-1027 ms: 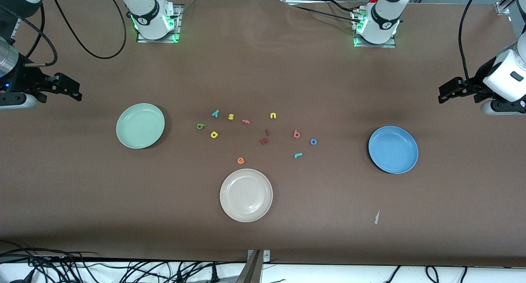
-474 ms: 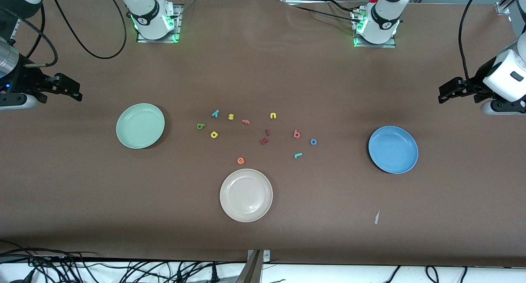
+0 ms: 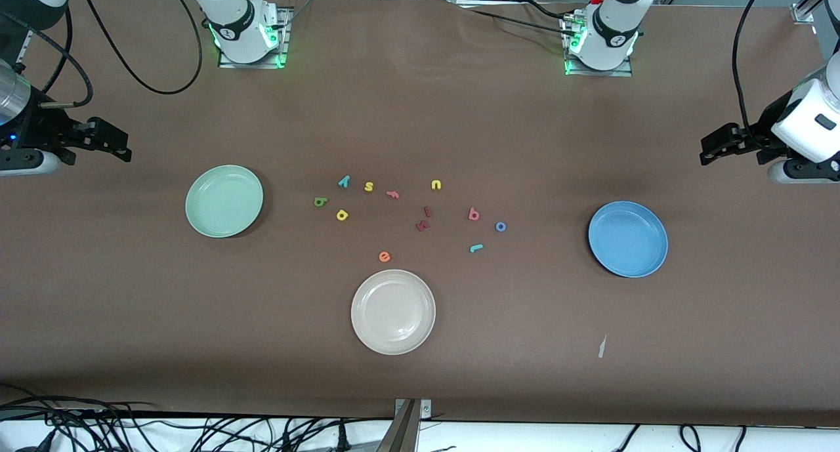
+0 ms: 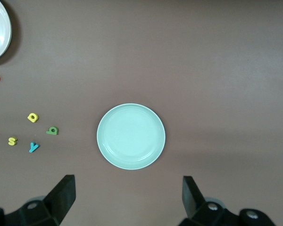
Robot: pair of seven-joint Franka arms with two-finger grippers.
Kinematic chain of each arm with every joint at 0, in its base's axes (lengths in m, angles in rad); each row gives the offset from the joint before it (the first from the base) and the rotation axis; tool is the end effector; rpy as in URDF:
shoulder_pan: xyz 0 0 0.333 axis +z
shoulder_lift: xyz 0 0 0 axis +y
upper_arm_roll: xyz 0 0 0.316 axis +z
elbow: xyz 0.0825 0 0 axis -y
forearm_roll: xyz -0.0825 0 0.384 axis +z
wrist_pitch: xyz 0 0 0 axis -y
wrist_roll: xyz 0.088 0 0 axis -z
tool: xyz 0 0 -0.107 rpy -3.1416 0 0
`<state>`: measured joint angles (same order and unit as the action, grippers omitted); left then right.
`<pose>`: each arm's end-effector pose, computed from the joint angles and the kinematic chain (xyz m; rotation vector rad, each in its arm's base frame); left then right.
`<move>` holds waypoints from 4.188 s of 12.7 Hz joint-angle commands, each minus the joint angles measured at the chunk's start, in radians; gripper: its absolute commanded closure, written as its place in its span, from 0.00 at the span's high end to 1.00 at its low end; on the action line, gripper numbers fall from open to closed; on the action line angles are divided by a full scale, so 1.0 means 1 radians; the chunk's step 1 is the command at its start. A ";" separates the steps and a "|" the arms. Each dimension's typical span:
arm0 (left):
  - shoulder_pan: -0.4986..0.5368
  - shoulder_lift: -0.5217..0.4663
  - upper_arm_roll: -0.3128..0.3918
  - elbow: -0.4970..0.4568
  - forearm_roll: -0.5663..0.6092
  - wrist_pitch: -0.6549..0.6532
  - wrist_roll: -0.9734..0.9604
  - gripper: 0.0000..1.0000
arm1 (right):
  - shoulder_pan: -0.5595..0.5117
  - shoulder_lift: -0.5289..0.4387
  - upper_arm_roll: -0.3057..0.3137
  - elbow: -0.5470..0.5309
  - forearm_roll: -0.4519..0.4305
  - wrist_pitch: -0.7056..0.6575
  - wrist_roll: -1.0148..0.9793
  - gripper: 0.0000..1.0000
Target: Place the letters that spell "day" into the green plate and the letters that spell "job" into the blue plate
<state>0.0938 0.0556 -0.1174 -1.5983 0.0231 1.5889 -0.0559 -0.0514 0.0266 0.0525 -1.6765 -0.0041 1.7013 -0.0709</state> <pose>0.5702 -0.0093 0.5820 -3.1205 -0.0485 0.0998 0.5702 -0.0001 0.5707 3.1369 0.1138 -0.0029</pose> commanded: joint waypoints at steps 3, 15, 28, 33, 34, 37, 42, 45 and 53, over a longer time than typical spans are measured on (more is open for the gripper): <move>0.003 -0.005 0.002 0.000 -0.025 -0.006 0.010 1.00 | -0.005 0.003 0.003 0.014 0.013 -0.014 0.011 1.00; 0.004 -0.005 0.002 0.000 -0.025 -0.006 0.010 1.00 | -0.005 0.003 0.001 0.014 0.013 -0.014 0.011 1.00; 0.007 -0.005 0.005 0.000 -0.025 -0.007 0.045 1.00 | -0.005 0.003 0.001 0.012 0.013 -0.014 0.011 1.00; 0.007 -0.005 0.007 0.000 -0.025 -0.007 0.045 1.00 | -0.005 0.003 0.001 0.014 0.013 -0.014 0.011 1.00; 0.007 -0.005 0.007 0.000 -0.025 -0.007 0.045 1.00 | -0.005 0.003 0.001 0.012 0.013 -0.014 0.011 1.00; 0.007 -0.005 0.007 0.000 -0.025 -0.007 0.045 1.00 | -0.005 0.003 0.001 0.012 0.013 -0.014 0.011 1.00; 0.007 -0.005 0.007 0.000 -0.025 -0.007 0.047 1.00 | -0.007 0.003 0.001 0.012 0.013 -0.014 0.011 1.00; 0.007 -0.005 0.007 0.000 -0.023 -0.012 0.047 1.00 | -0.005 0.003 0.001 0.012 0.013 -0.014 0.011 1.00; 0.007 -0.005 0.007 0.001 -0.023 -0.014 0.053 1.00 | 0.004 0.006 0.009 0.018 0.003 -0.014 0.008 1.00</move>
<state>0.0979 0.0557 -0.1156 -1.5983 0.0231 1.5867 -0.0307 -0.0500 0.0272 0.0528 -1.6765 -0.0042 1.7012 -0.0707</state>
